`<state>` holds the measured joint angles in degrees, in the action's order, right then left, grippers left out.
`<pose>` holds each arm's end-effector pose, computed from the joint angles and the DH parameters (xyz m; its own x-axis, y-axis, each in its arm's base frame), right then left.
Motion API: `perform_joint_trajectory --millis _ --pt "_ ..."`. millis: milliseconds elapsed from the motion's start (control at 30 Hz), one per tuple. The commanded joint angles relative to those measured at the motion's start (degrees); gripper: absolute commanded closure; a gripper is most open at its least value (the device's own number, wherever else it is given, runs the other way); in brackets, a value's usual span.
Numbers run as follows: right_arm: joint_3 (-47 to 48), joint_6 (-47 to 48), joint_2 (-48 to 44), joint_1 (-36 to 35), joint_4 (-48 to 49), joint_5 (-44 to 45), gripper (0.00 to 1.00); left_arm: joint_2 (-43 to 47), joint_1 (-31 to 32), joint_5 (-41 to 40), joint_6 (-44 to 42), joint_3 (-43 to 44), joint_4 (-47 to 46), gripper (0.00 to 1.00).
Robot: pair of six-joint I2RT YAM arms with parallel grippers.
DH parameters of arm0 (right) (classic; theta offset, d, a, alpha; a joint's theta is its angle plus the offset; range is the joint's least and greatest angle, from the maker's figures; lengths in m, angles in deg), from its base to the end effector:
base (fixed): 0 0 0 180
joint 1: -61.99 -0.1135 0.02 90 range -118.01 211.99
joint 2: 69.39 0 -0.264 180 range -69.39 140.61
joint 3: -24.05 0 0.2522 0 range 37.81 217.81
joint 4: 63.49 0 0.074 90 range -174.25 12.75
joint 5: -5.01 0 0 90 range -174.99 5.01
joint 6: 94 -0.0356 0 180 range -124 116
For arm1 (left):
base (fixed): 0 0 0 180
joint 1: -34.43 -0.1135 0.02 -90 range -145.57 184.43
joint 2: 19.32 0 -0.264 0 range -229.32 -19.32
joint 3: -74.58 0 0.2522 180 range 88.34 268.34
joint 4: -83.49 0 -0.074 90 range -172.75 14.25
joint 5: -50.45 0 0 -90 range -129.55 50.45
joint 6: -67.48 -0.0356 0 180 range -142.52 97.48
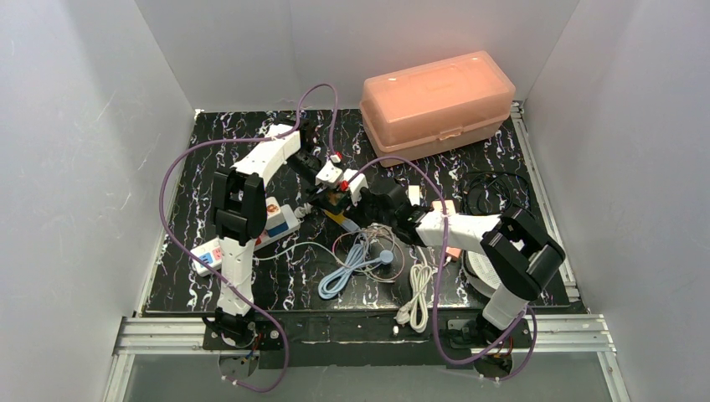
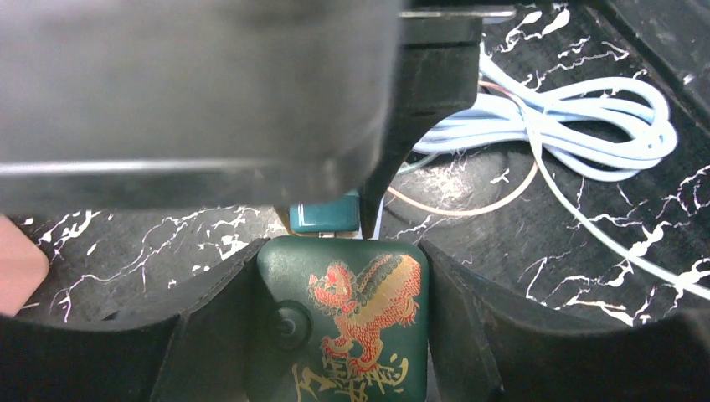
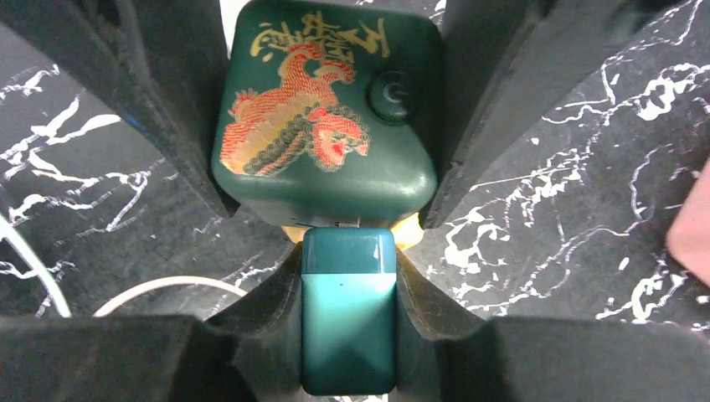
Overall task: Pull the plug off the socket
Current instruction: Remove the plug from the socket, then place the plug at the center of the board.
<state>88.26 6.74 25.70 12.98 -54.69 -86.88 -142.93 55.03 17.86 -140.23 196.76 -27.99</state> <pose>0.2362 0.2736 0.2058 -0.0979 -0.3966 -0.9127 -0.8068 0.5685 -0.1605 0.4109 -0.1865 0.2395 0.8160 0.2027 -0.5413 0.5646 -0.4798 0.6716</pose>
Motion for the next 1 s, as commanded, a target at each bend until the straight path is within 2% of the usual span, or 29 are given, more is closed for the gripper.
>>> perform_joint_trajectory --millis 0,33,333,700,800,967 --pt "3.0 -0.6 1.4 0.4 2.9 0.4 0.95 -1.0 1.7 -3.8 -27.9 -2.2 33.0 1.0" --pt "2.6 -1.0 1.3 0.4 3.1 0.3 0.99 -1.1 1.6 -4.0 -27.9 -2.1 33.1 1.0" --pt "-6.1 -3.9 -4.0 0.4 5.2 1.1 0.99 -0.5 1.3 -6.3 -27.8 -3.4 30.6 1.0" --pt "-10.1 -5.9 -11.9 0.3 -1.6 0.8 0.99 0.4 0.6 -8.5 -25.4 -4.9 27.2 1.0" --pt "-10.6 -6.2 -13.5 0.3 -3.0 3.5 0.99 0.6 0.4 -8.2 -25.3 -5.2 27.3 1.0" --pt "-8.7 -9.9 -13.5 5.7 -5.5 5.7 0.99 1.6 0.4 -7.1 -25.0 -6.2 26.3 1.0"
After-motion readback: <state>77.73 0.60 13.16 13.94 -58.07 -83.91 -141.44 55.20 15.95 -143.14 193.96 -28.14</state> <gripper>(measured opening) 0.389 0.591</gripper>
